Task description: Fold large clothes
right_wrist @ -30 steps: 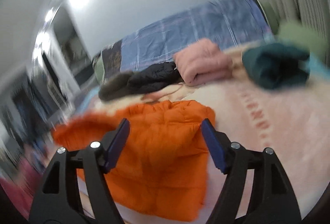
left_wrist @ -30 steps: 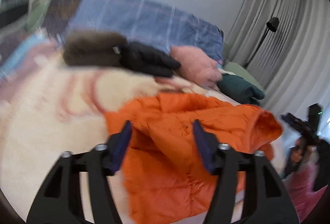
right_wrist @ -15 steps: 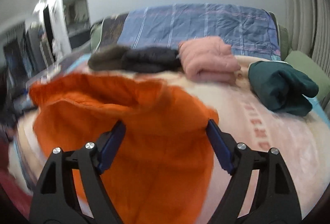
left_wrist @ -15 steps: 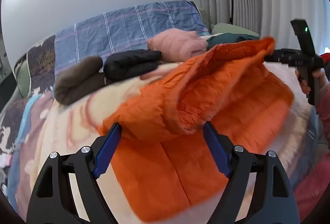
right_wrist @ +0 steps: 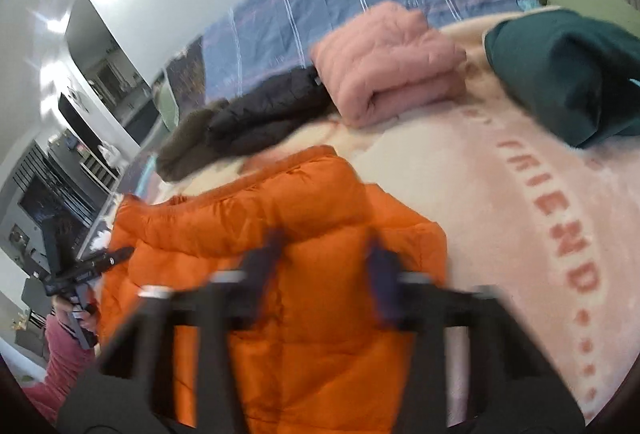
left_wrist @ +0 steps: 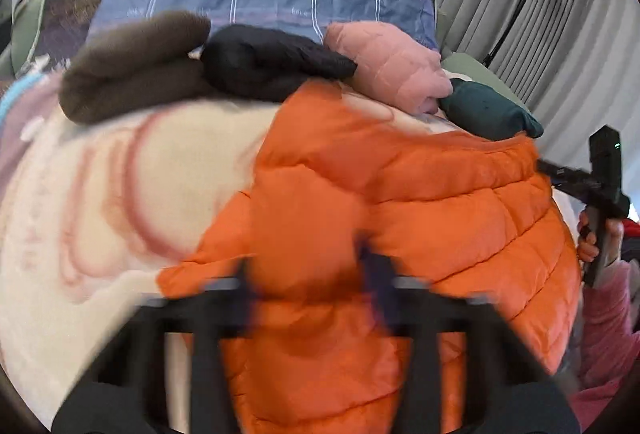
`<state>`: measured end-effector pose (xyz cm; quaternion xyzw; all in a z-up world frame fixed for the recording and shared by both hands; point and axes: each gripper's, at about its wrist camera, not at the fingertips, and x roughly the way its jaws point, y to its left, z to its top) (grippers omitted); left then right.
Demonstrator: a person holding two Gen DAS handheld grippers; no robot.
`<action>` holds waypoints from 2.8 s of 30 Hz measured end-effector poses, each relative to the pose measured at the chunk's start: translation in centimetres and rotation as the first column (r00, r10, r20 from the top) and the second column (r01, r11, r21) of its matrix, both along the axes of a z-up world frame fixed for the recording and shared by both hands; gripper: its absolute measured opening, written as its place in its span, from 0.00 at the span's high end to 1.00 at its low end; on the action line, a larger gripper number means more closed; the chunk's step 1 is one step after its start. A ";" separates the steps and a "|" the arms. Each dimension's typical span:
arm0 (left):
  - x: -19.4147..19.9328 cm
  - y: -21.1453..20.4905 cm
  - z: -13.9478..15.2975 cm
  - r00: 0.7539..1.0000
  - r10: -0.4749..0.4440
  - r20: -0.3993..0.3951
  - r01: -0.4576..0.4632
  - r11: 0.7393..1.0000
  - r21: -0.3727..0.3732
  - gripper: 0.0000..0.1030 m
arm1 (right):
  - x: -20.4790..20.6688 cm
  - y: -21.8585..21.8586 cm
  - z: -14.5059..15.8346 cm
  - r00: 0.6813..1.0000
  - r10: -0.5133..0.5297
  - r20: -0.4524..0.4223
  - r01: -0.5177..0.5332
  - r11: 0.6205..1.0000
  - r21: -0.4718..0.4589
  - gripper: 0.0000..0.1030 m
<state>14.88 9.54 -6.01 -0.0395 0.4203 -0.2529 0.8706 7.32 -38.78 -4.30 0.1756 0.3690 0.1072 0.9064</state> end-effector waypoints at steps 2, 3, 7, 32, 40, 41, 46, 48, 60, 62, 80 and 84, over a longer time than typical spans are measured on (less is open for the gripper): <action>-0.2 0.2 0.8 0.999 0.021 0.026 -0.020 0.999 -0.025 0.89 | 0.1 -0.4 0.3 0.998 -0.054 0.008 0.054 0.998 0.012 0.93; -0.5 0.3 1.3 0.998 0.032 0.057 -0.031 0.999 -0.015 0.89 | 0.0 -0.5 0.5 0.998 -0.068 0.017 0.068 0.998 0.011 0.93; 0.9 -1.2 0.2 0.997 0.054 0.061 -0.062 0.988 0.144 0.87 | 2.4 0.3 -0.9 0.991 -0.118 -0.054 0.114 0.990 -0.078 0.92; -3.5 -8.2 3.0 0.974 0.065 0.218 -0.104 0.980 0.172 0.65 | -2.0 12.0 3.1 0.980 -0.074 0.183 0.134 0.929 -0.345 0.42; -0.2 -5.8 -5.1 0.973 0.213 0.085 -0.225 0.959 0.170 0.60 | 2.3 6.8 -5.8 0.981 -0.190 0.029 0.191 0.942 -0.277 0.39; -0.3 -6.1 -5.3 0.973 0.210 0.094 -0.224 0.957 0.182 0.60 | 2.4 7.3 -5.8 0.982 -0.186 0.035 0.188 0.934 -0.305 0.38; -0.3 -6.4 -5.6 0.974 0.207 0.093 -0.221 0.957 0.185 0.60 | 2.9 7.1 -6.3 0.982 -0.185 0.022 0.182 0.929 -0.322 0.38; -0.4 -6.2 -5.7 0.975 0.206 0.087 -0.218 0.961 0.173 0.60 | 2.7 7.6 -6.6 0.983 -0.184 0.018 0.180 0.929 -0.322 0.38; -0.2 -5.7 -5.8 0.977 0.199 0.079 -0.210 0.962 0.176 0.60 | 2.6 7.7 -7.2 0.983 -0.185 0.007 0.178 0.930 -0.321 0.38; -0.2 -5.7 -5.8 0.977 0.198 0.077 -0.209 0.962 0.174 0.60 | 2.6 7.7 -7.2 0.983 -0.184 0.006 0.177 0.931 -0.320 0.38; -5.7 -12.3 3.3 0.974 -0.007 0.228 -0.001 0.999 0.034 0.60 | 2.9 7.7 -7.5 0.983 -0.185 0.006 0.176 0.926 -0.334 0.37; -2.8 -14.9 -0.9 0.994 0.015 0.105 -0.028 0.992 0.124 0.55 | 2.9 7.7 -7.5 0.983 -0.185 0.006 0.177 0.926 -0.332 0.37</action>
